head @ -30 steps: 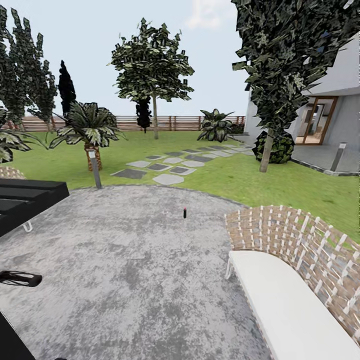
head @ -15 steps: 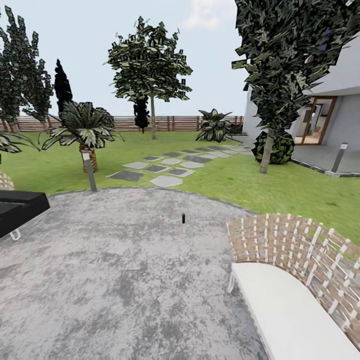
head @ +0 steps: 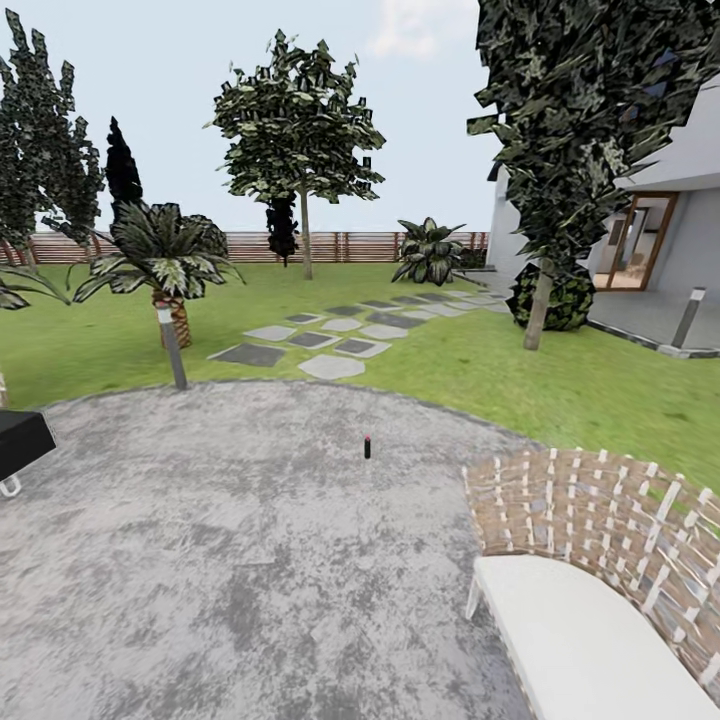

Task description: In the garden, pick up the pesticide atomizer on the floor and spray pesticide onto both trees until each tree trunk is fully covered.

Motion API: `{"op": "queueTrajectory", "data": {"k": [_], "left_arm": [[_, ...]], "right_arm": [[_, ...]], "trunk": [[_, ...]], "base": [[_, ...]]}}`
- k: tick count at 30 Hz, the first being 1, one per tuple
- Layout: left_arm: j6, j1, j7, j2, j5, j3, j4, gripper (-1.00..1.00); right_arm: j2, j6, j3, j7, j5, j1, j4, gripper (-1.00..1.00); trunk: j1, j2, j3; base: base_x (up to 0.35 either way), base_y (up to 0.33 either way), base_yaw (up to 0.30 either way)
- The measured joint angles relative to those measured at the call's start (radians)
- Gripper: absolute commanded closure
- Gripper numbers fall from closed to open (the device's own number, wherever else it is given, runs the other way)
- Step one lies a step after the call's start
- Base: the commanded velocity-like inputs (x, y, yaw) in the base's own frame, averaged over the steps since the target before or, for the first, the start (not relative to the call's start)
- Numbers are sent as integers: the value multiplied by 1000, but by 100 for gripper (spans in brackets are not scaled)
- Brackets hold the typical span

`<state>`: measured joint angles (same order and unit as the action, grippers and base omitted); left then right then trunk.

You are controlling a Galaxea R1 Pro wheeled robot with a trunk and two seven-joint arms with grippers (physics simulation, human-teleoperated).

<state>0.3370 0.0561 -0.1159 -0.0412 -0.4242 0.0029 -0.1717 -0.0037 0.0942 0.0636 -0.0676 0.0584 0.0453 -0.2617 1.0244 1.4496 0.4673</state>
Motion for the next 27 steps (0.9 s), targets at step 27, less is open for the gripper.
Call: {"op": "queueTrajectory", "data": {"k": [27], "left_arm": [[0,0,0,0,0,0,0,-100]], "right_arm": [[1,0,-2,0,1,0,0,-100]], "trunk": [[0,0,0]], "base": [[333,0,0]]}}
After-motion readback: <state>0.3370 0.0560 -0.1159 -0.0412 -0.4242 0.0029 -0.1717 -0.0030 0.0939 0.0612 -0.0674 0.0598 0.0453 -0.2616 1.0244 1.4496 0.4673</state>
